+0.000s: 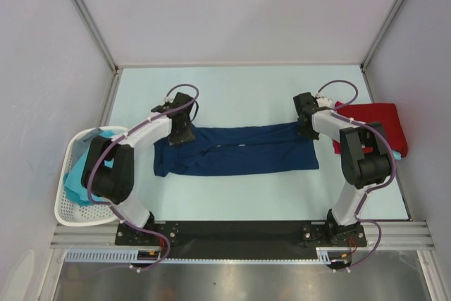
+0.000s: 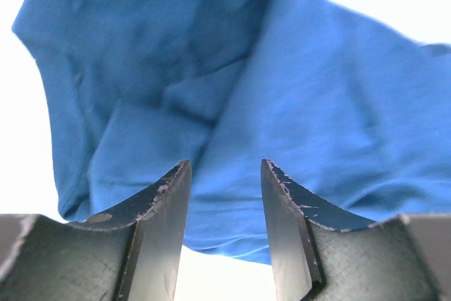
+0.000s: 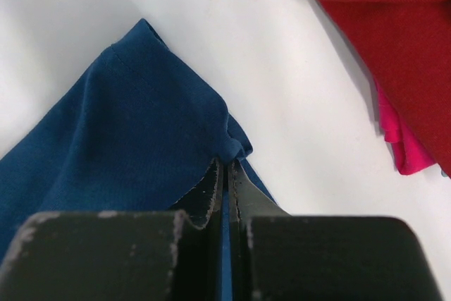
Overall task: Fold and stack the t-shirts
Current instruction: Fold the other side of the tshirt into a rectangle
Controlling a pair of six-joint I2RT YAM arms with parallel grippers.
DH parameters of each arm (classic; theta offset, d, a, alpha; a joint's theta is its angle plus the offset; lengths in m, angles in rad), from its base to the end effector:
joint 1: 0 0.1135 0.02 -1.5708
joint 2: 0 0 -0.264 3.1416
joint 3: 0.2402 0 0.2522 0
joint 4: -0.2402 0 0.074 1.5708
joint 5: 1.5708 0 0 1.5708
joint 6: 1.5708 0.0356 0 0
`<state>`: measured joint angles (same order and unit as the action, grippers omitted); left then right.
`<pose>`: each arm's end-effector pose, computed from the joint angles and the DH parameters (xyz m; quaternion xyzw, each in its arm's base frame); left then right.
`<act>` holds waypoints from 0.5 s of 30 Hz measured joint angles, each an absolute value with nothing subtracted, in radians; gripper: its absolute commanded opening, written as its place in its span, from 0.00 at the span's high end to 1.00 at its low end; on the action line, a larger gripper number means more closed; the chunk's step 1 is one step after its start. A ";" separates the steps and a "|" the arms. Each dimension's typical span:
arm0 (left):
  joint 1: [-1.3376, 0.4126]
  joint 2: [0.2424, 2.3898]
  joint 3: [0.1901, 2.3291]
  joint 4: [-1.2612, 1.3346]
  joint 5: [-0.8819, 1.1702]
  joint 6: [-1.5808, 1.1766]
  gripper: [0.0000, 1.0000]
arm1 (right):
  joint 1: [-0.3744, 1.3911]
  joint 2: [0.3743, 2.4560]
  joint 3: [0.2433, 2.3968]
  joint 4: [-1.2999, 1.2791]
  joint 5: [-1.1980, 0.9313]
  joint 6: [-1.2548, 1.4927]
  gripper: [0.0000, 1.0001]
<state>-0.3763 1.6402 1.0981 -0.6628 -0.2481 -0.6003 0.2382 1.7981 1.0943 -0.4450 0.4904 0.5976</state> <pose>0.2989 -0.1087 0.2005 -0.1314 0.9671 0.0228 0.2165 0.3424 0.0659 0.1618 0.2196 0.9242 -0.1345 0.2820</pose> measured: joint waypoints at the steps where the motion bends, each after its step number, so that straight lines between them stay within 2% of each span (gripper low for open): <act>1: -0.383 1.652 1.120 -0.662 -0.248 -0.599 0.51 | 0.238 1.798 1.094 -0.445 0.490 0.597 1.00; 8: -0.465 1.715 1.237 -0.659 -0.245 -0.591 0.51 | 0.239 1.798 1.094 -0.444 0.490 0.594 1.00; 15: -0.526 1.780 1.238 -0.661 -0.224 -0.591 0.51 | 0.239 1.798 1.094 -0.444 0.490 0.593 1.00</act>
<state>-0.5259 1.7802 1.2385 -0.6609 -0.2245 -0.5907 0.2390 1.7981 1.0943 -0.4442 0.4900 0.5934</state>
